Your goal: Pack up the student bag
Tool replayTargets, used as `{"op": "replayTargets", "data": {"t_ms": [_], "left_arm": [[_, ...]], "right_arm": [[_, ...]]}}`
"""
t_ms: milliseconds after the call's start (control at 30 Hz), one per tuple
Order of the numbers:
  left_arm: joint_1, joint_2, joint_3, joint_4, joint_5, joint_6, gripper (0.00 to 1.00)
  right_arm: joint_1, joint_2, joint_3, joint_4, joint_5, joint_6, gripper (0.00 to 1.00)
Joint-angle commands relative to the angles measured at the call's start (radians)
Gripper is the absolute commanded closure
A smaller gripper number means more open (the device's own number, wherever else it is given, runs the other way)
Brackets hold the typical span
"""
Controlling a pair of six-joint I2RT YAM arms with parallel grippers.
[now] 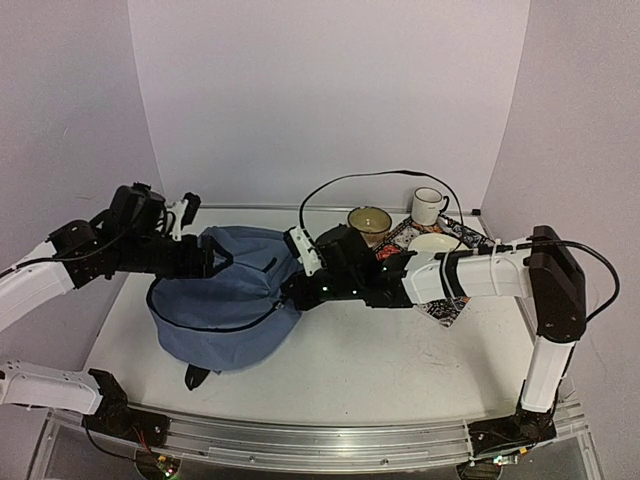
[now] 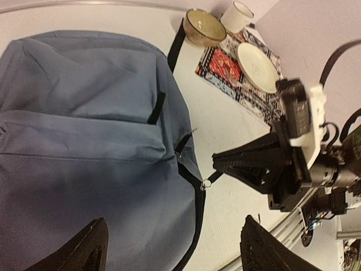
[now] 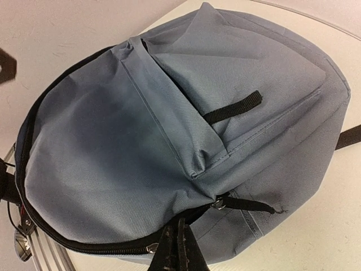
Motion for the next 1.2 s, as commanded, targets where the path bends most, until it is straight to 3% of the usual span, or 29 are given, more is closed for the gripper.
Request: {"op": "replayTargets", "data": {"t_ms": [0,100,367,733,1167], "left_arm": [[-0.107,0.042,-0.057,0.161,-0.036,0.000,0.21],[-0.208,0.091,-0.077,0.187,-0.160,-0.017,0.28],[-0.355,0.284,-0.113,0.214,-0.404,-0.065,0.31],[-0.416,0.361,-0.259,0.309,-0.416,-0.115,0.41],[-0.503,0.352,-0.383,0.357,-0.404,-0.182,0.94]], "right_arm": [[-0.002,-0.038,0.015,0.009,0.046,0.030,1.00],[-0.001,-0.022,0.027,0.009,0.033,0.038,1.00],[-0.002,0.006,0.046,0.009,-0.008,0.037,1.00],[-0.001,0.139,0.072,0.028,-0.094,0.092,1.00],[-0.004,0.179,0.121,0.035,-0.034,0.058,1.00]]}}
